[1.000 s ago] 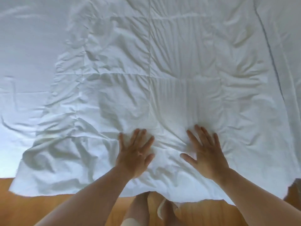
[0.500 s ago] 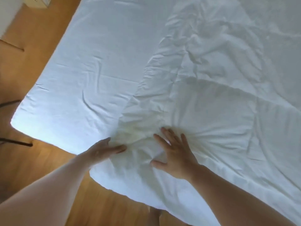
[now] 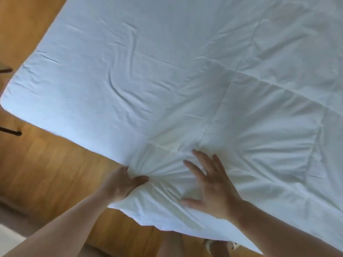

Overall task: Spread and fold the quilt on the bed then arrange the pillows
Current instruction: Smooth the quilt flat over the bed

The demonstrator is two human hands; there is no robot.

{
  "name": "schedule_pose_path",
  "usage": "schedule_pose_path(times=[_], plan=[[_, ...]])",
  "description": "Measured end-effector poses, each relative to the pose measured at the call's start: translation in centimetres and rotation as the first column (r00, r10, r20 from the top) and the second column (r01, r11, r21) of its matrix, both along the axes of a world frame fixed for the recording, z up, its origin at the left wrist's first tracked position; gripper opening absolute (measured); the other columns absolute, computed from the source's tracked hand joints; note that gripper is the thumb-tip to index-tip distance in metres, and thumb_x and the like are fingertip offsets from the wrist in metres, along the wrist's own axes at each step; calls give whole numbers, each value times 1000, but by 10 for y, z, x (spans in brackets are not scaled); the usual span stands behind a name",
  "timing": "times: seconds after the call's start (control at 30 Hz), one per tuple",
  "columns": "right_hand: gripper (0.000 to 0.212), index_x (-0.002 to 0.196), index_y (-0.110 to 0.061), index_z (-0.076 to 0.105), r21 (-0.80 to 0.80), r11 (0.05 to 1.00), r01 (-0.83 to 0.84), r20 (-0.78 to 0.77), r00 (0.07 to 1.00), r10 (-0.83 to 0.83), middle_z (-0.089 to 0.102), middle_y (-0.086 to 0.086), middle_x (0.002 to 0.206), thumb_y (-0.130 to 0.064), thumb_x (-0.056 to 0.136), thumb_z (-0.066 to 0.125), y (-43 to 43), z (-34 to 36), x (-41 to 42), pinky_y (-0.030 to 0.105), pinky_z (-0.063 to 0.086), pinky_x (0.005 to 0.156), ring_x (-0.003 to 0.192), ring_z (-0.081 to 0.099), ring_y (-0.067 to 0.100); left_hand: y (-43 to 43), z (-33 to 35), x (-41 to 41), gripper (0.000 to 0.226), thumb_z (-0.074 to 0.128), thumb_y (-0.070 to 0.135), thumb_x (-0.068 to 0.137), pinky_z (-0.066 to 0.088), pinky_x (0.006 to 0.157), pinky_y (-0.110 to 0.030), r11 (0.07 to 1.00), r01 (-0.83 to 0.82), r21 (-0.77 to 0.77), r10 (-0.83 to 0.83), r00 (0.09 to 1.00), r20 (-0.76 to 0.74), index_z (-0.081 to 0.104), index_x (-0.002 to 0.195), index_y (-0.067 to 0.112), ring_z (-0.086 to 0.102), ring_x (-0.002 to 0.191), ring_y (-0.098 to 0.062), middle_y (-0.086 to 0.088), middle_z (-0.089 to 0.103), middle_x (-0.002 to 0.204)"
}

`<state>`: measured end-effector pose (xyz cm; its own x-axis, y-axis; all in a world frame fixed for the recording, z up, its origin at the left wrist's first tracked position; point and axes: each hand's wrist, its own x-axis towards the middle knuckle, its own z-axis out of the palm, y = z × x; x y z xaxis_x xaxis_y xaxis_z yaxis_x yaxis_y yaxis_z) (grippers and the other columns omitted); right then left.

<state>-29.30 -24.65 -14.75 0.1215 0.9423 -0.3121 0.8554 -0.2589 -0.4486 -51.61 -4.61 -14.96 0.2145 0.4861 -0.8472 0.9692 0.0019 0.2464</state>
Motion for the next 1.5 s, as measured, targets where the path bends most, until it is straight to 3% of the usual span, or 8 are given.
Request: schedule_pose_path(times=[0.13,0.27,0.4,0.73,0.97,1.07,1.2,1.5], plan=[[120,153,-22,38,-102,980,-174,40,983,178,21,11,166,-74,50,69,-69,-19,-36,63,21,115,154,18,28,-8,-13,-1,93,55,90,60,45,80,-32,988,156,-7,-154,966,-208,61,114,15,61,98,-24,-3,67,106],[105,152,-17,41,-69,984,-167,125,977,174,30,15,162,-37,57,80,-82,-34,-43,68,31,110,150,28,37,10,-6,4,70,82,73,51,49,79,-27,991,-10,-135,15,999,41,62,103,32,62,98,-11,14,68,100],[56,138,-24,57,62,995,-76,242,968,59,58,9,141,-1,91,34,-64,-48,-41,57,46,96,130,55,34,-14,-9,9,89,91,65,45,54,91,-37,965,-187,-186,226,950,216,54,122,38,65,103,-11,13,71,108],[55,108,-28,58,67,981,182,-87,981,-176,65,-9,75,-15,58,76,-44,4,-14,29,54,59,65,64,17,3,19,11,60,82,65,49,54,78,-37,997,-54,-50,63,977,203,72,97,30,70,86,-14,9,76,86],[47,109,-30,64,-131,991,-23,-209,978,-5,42,-6,151,-52,67,65,-91,-6,-54,37,36,113,141,38,15,-15,-15,10,109,64,92,43,51,90,-38,966,257,-6,-255,959,-125,60,125,20,62,109,-25,1,69,114],[43,107,-28,69,95,995,-4,-181,983,22,51,-1,144,-59,79,63,-60,6,-16,42,48,102,132,49,18,20,6,51,93,69,90,43,49,83,-33,953,302,-25,-303,947,-104,62,110,26,62,100,-19,5,68,104],[78,146,-24,46,99,964,246,128,958,-258,36,10,158,-64,79,48,14,2,75,53,40,109,144,37,30,61,19,138,92,65,93,43,55,85,-41,985,-164,43,148,955,259,60,108,29,66,90,-23,-4,68,104],[103,160,-24,-8,-150,911,385,187,915,-357,-19,6,167,-83,83,26,61,-42,100,58,-7,122,153,-21,26,92,-24,290,70,53,67,87,46,88,-35,879,204,431,-298,941,161,63,117,5,61,110,-36,-19,67,115]])
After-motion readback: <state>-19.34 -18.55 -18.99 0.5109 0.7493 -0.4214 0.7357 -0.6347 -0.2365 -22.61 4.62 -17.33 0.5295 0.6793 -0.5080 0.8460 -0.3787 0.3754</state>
